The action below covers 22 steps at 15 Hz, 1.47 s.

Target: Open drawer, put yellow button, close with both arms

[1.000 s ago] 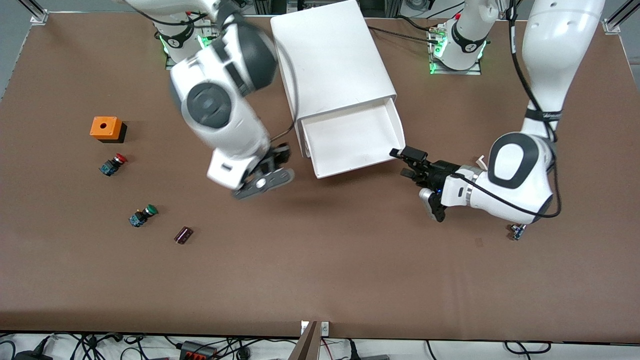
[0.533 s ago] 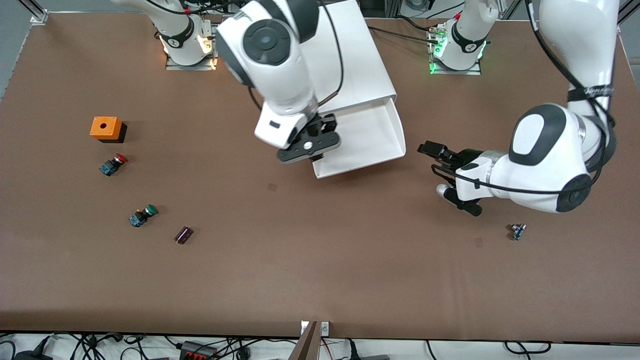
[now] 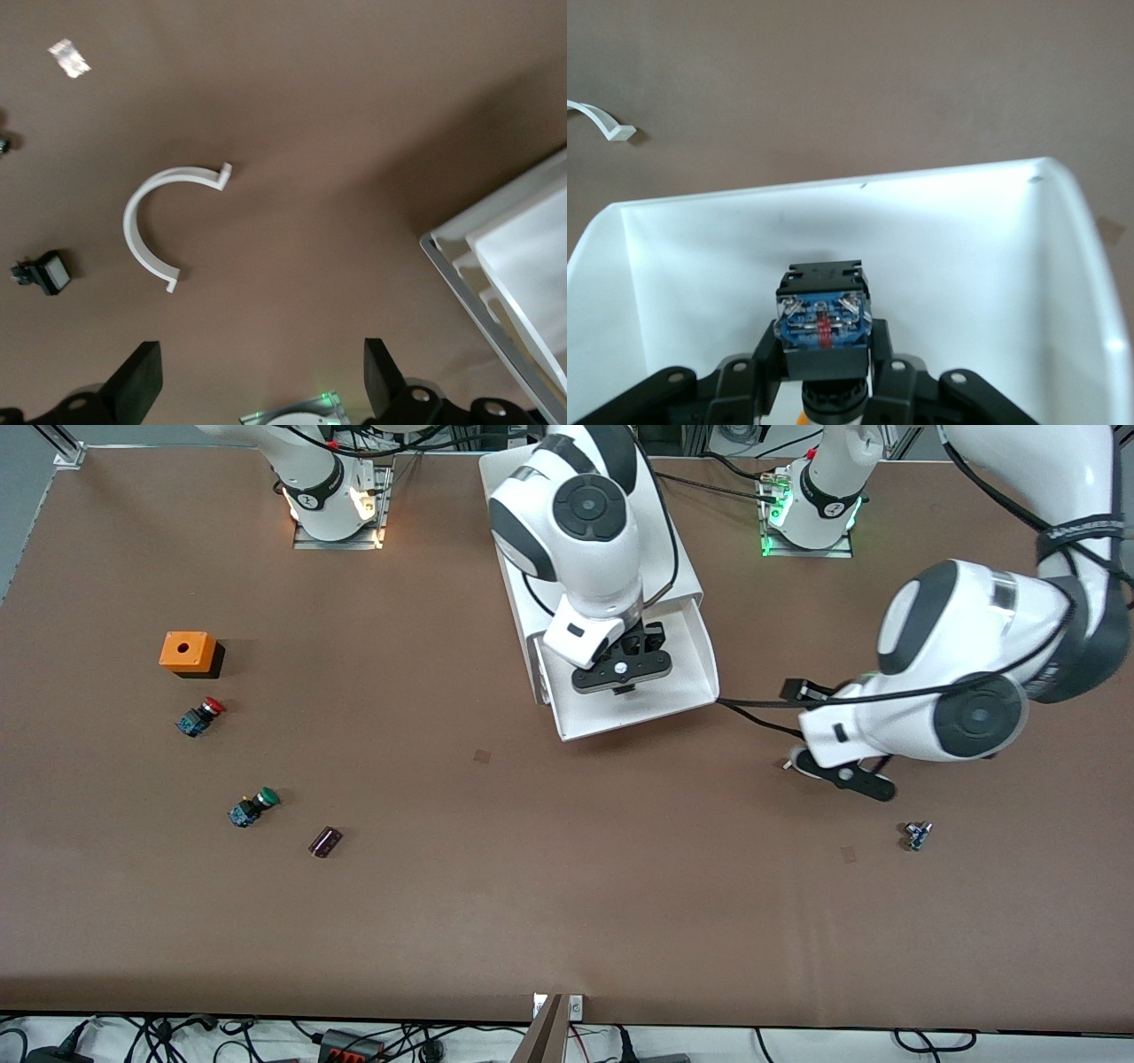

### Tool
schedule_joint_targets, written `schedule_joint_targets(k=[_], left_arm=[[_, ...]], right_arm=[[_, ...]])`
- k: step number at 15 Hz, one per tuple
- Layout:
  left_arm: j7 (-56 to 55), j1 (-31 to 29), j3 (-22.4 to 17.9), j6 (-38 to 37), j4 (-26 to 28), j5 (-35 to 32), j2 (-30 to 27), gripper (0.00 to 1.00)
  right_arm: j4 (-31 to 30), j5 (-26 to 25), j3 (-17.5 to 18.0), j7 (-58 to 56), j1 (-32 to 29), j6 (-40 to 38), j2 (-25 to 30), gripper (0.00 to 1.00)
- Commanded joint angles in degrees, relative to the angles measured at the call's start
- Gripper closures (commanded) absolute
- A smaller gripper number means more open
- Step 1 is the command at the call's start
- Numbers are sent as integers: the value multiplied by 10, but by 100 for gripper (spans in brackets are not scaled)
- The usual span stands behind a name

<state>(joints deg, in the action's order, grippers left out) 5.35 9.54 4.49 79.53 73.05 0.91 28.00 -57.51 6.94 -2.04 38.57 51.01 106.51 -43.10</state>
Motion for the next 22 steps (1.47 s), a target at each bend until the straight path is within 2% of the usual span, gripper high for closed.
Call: schedule_joint_targets(k=[1,7,8,9,10,16,19,22], left_arm=[[-7,-7,0,13,-33,-13,30,0],[-26,-7,0,13,-29,-10,31,0],[-26,-7,0,13,-28,-11,31,0],[-26,-7,0,13,-28,-11,31,0],[-26,-7,0,14,-28,-10,31,0],[-76,-5,5,16,-28,-8,30,0],[-143,7,9,73,-23,-6,30,0],[-258,39,8,119,-9,28,32,0]], right_arm=[[13,2,-4,18,4,-3,-10,100],[10,-1,-9,23,-1,-10,-15,100],[10,-1,-9,23,-1,-14,-15,91],[10,-2,-9,24,-1,-15,-15,27],[10,-3,-10,25,-1,-16,-15,0],[27,1,-11,54,-14,-40,6,0],[48,2,-10,45,-74,-85,28,0],[48,-17,-16,-7,-136,-101,44,0]])
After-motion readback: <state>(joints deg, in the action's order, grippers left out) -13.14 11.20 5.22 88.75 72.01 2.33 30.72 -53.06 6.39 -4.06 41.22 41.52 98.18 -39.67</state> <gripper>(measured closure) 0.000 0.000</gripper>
